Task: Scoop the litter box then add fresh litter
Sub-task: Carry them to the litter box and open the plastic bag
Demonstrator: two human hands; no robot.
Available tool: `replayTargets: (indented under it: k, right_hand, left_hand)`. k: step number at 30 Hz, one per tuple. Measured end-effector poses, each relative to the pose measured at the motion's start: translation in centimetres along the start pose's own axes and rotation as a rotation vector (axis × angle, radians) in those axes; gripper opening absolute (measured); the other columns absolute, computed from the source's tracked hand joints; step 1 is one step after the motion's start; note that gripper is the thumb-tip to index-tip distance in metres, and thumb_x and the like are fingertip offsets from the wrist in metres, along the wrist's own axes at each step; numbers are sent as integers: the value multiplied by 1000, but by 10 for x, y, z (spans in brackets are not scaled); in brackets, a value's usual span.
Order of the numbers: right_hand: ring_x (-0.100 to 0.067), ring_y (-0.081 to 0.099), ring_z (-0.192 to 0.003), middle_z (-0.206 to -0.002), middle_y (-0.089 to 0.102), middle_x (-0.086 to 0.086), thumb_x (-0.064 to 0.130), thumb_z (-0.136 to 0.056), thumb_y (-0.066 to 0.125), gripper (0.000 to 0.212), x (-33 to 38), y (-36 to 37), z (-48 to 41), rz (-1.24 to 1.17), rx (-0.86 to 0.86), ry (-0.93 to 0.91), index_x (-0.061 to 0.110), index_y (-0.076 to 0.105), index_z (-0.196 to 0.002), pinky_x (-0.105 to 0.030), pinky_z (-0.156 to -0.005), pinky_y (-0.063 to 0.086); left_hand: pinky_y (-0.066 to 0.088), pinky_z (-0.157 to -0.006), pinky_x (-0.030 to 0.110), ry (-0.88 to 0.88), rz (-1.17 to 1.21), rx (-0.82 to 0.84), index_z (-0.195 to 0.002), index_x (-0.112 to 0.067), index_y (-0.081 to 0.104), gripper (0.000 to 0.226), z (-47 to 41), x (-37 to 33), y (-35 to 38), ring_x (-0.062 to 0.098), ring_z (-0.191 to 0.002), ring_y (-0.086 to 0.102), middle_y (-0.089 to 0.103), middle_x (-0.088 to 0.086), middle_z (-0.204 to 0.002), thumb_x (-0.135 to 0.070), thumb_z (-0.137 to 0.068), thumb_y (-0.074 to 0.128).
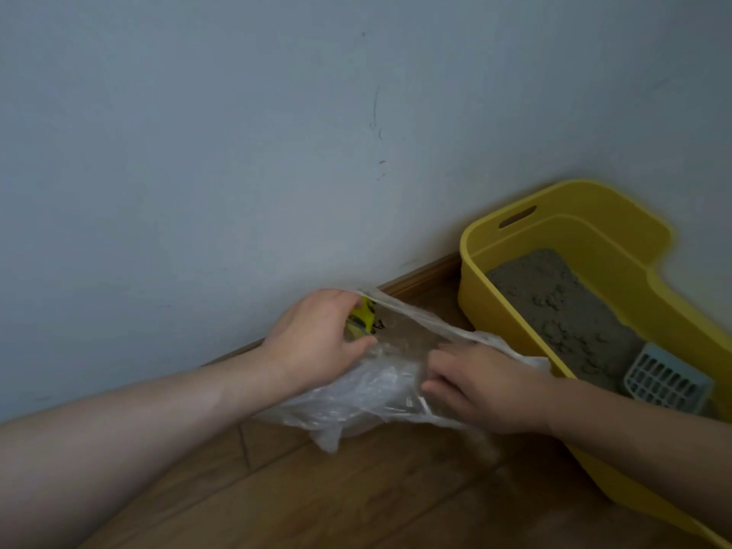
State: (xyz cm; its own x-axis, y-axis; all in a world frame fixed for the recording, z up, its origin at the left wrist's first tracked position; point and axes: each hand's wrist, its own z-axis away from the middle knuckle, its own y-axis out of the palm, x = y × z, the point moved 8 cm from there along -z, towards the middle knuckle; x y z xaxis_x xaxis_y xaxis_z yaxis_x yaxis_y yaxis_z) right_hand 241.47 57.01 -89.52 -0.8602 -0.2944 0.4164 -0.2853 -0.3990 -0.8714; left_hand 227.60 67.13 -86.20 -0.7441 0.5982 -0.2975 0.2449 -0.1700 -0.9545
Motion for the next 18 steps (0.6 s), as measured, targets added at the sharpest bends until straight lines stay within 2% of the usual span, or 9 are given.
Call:
replayTargets:
  k: [2,4,7,9,11,12,14,16,18]
  right_hand:
    - [-6,52,-82,-90,55,13,46,-102,38,20,3,7,11,-19,56,4,33,48,-91,-32,-78,48]
    - [-6,51,-78,-87,53,13,47,-101,38,21,7,11,20,-22,95,15,33,47,-88,-31,-75,47]
    - [-7,49,-75,-84,49,12,45,-102,39,21,10,13,27,-26,100,60,31,46,-89,-29,-70,44]
    - [-7,49,-74,-85,50,11,45,-102,38,21,11,12,29,-19,81,87,30,48,-90,-29,-68,42]
    - [-8,50,-75,-86,50,11,45,-103,37,22,9,12,31,-2,56,123,30,47,-90,-29,-67,38]
    - [-9,50,-76,-86,49,11,45,-102,37,22,8,12,32,5,37,138,30,46,-89,-28,-68,36]
    - [-6,48,-78,-88,47,12,49,-101,36,23,7,10,34,-16,-1,160,32,44,-88,-27,-69,37]
    - [-3,48,-80,-91,48,14,51,-101,35,23,4,6,34,-104,-53,180,32,47,-94,-26,-71,39]
    - [-5,51,-84,-95,55,13,48,-102,33,25,3,-5,31,-155,-147,184,31,51,-102,-29,-73,42]
  left_hand:
    - [43,-102,33,23,-74,34,-129,-26,56,55,-2,3,-4,24,-119,54,62,1,-126,-44,-79,71]
    - [29,-114,35,117,-223,56,-140,-28,47,65,-2,2,-6,28,-131,45,53,4,-140,-25,-78,67]
    - [-4,-122,47,257,-392,191,-148,-36,36,70,5,-14,0,26,-148,21,31,2,-157,-9,-86,54]
    - [-15,-116,61,335,-418,320,-140,-46,44,61,13,-26,9,24,-152,4,18,-5,-163,-10,-92,52]
    - [-17,-112,67,381,-389,395,-116,-46,64,41,19,-32,16,22,-153,-4,20,-8,-163,-15,-91,58]
    - [-18,-113,67,390,-371,395,-101,-42,70,30,20,-32,16,22,-153,-2,27,-9,-161,-15,-90,61]
    - [-15,-115,63,420,-306,302,-76,-32,69,22,21,-31,11,21,-150,20,49,-7,-148,-13,-84,60]
    - [2,-115,65,528,-271,110,-63,-28,63,22,22,-37,-3,22,-134,48,67,-6,-123,-11,-76,57]
    - [19,-113,66,639,-254,-89,-61,-26,60,21,25,-45,-17,22,-116,59,72,-7,-103,-12,-75,54]
